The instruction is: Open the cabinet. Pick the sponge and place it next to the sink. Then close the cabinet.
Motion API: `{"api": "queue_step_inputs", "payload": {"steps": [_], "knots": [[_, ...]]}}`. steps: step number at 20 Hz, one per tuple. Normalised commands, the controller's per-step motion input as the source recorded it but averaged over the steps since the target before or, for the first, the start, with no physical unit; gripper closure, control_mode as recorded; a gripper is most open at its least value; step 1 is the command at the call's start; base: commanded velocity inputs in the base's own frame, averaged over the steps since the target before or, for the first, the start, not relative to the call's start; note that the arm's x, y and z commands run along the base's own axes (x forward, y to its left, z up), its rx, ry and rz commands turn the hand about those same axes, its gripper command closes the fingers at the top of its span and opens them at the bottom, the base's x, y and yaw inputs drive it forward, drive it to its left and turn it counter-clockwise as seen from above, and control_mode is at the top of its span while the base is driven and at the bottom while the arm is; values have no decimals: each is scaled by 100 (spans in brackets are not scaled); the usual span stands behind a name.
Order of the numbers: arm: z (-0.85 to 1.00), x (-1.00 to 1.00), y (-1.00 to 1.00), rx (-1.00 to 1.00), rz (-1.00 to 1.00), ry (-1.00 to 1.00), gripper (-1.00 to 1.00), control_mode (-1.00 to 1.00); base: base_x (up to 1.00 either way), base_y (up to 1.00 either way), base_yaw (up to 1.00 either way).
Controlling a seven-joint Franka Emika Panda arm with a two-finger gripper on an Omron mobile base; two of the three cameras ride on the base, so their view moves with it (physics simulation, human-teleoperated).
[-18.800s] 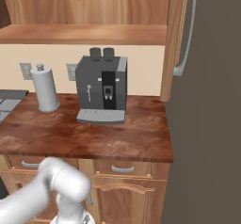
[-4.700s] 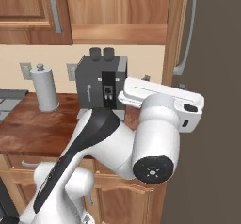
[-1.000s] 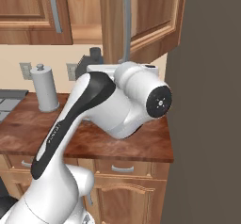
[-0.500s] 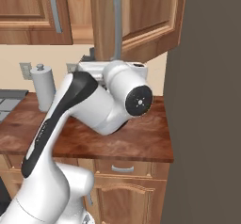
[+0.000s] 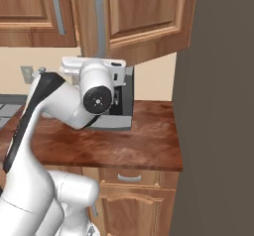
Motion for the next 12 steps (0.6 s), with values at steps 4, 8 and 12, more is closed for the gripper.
{"api": "queue_step_inputs", "payload": {"steps": [4,8,12], "knots": [[-1,100,18,5,0,0,-100,-100,0,0,0],[0,100,0,11,0,0,-100,-100,0,0,0],[0,98,0,16,0,0,-100,-100,0,0,0]]}}
